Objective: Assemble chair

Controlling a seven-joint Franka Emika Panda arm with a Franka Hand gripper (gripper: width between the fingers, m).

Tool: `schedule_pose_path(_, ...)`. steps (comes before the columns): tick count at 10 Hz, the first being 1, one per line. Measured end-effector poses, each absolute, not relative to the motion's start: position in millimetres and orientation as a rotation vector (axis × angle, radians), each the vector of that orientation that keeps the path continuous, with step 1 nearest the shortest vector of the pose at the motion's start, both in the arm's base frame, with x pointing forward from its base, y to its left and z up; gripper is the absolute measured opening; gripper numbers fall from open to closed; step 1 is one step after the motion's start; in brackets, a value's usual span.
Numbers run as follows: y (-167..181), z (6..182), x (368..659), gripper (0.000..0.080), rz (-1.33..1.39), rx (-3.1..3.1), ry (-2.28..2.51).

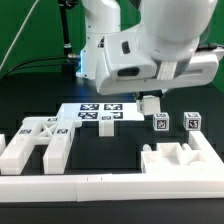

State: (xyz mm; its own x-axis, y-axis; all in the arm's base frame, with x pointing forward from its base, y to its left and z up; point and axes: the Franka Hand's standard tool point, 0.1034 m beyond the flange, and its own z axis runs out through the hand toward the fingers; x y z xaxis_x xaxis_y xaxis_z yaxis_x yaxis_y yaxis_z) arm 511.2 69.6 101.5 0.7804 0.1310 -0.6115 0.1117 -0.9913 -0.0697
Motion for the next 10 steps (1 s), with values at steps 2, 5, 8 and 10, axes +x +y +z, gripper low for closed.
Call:
schedule_pose_path(2,86.6,144.5,556.0,0.0278,0.769,-3.001,-0.263)
schedule_pose_path(5,94.8,139.8,556.5,0.0278,0.399,-3.068,-0.278)
schedule_pose_path(8,102.7,160.4,587.4,0.0278,-0.023,-3.092,-0.353)
schedule_pose_path(10,117.1,180.0,628.7,0.0278,-0.438,-3.054,-0.443)
